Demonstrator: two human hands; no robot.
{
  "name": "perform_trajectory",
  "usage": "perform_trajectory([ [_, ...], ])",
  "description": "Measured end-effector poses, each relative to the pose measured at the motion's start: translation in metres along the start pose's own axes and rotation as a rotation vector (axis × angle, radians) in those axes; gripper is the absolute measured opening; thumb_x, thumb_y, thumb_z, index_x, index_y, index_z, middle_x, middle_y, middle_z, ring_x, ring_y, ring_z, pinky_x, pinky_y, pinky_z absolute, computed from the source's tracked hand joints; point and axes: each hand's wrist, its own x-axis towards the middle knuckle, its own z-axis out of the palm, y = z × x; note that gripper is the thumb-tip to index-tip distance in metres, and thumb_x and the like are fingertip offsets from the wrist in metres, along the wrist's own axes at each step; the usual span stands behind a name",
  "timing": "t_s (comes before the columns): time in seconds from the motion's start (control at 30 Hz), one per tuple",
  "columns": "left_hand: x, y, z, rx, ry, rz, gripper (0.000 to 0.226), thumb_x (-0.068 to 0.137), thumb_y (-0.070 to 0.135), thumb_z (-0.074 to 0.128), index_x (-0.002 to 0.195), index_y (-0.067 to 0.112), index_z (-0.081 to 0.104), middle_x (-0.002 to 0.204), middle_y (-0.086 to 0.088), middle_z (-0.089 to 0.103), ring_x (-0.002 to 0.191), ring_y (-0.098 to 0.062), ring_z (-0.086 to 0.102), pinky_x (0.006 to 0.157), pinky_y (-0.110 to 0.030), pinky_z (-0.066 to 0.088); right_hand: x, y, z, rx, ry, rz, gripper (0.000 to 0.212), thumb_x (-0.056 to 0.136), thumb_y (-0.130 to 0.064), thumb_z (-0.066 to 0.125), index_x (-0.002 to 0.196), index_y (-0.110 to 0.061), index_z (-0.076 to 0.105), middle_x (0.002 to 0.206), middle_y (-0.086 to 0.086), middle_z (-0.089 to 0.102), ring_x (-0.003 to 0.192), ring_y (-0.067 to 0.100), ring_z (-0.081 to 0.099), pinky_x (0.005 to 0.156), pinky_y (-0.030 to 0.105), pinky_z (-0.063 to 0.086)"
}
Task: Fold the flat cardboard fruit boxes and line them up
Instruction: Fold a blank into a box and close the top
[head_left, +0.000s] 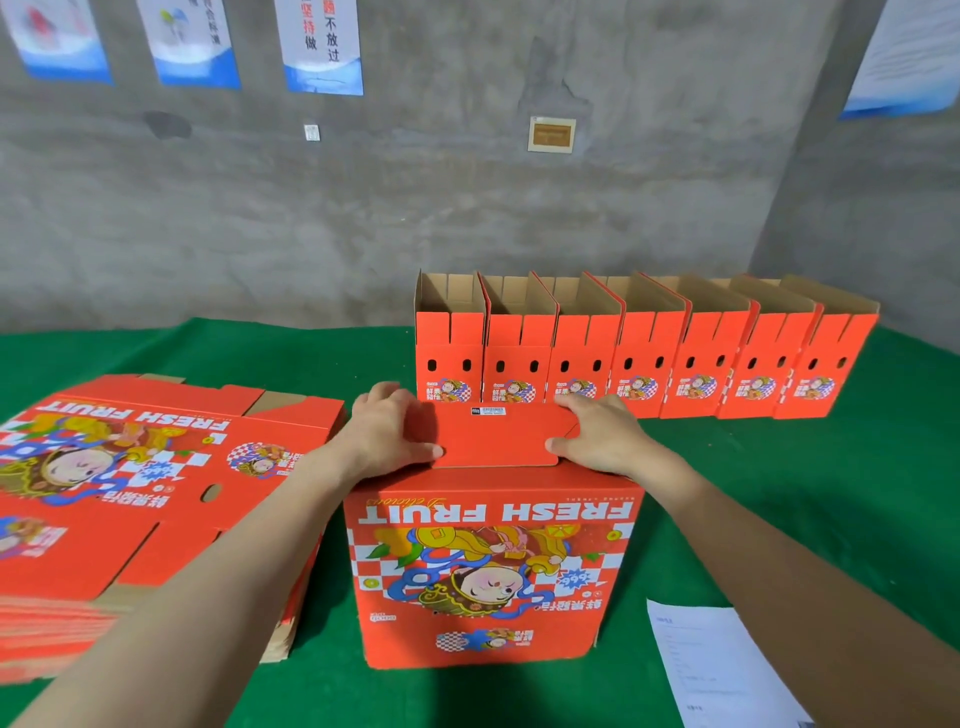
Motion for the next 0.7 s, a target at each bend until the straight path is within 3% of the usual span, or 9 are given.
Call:
perform_trajectory([
  [0.07,0.001,0.000,0.000,0.015,-0.062,-0.058,0.090,0.074,0.046,0.076,0.146,0.021,0.030,0.154,-0.010,0.020,0.141,-0.036,0.019,0.116,-0.044,0.021,0.005,-0.004,0.000,-0.082,-0.024,0.019,0.070,0.085,-0.043,0.062,0.146,-0.029,0.030,0.147,0.003,0.039,0.139,0.029,0.021,0.108,0.042,0.027],
  [0.1,0.002,0.001,0.000,0.016,-0.081,-0.066,0.093,0.074,0.047,0.075,0.148,0.023,0.025,0.153,-0.010,0.023,0.139,-0.036,0.025,0.115,-0.045,0.024,0.007,-0.006,0.001,-0.114,-0.026,0.022,0.071,0.084,-0.043,0.063,0.146,-0.030,0.031,0.149,0.003,0.036,0.140,0.030,0.019,0.109,0.043,0.025],
  [0.17,0.003,0.003,0.001,0.046,-0.103,-0.071,0.092,0.074,0.049,0.074,0.148,0.023,0.026,0.144,-0.009,0.031,0.129,-0.035,0.038,0.109,-0.046,0.034,0.009,-0.006,0.004,-0.160,-0.012,0.021,0.072,0.082,-0.044,0.064,0.145,-0.032,0.031,0.151,0.003,0.033,0.141,0.031,0.016,0.111,0.044,0.022],
  [0.27,0.002,0.007,0.003,0.140,-0.101,-0.087,0.096,0.073,0.052,0.073,0.149,0.024,0.021,0.141,-0.009,0.031,0.124,-0.038,0.043,0.107,-0.046,0.037,0.008,-0.005,0.010,-0.216,0.029,0.007,0.072,0.083,-0.045,0.064,0.145,-0.031,0.030,0.150,0.004,0.031,0.142,0.031,0.015,0.112,0.045,0.020],
  [0.47,0.001,0.010,0.008,0.248,-0.077,-0.112,0.097,0.074,0.058,0.069,0.150,0.028,0.016,0.146,-0.008,0.025,0.124,-0.040,0.044,0.105,-0.047,0.039,0.006,-0.007,0.023,-0.349,0.122,-0.017,0.072,0.085,-0.046,0.061,0.145,-0.026,0.026,0.145,0.009,0.034,0.135,0.028,0.024,0.107,0.042,0.024],
  [0.7,0.001,0.003,0.011,0.199,-0.060,-0.097,0.090,0.079,0.059,0.063,0.150,0.029,0.016,0.150,-0.007,0.022,0.128,-0.040,0.037,0.107,-0.046,0.035,0.003,-0.003,0.024,-0.306,0.103,-0.019,0.068,0.088,-0.047,0.054,0.147,-0.028,0.025,0.151,0.007,0.026,0.139,0.029,0.017,0.110,0.043,0.019],
])
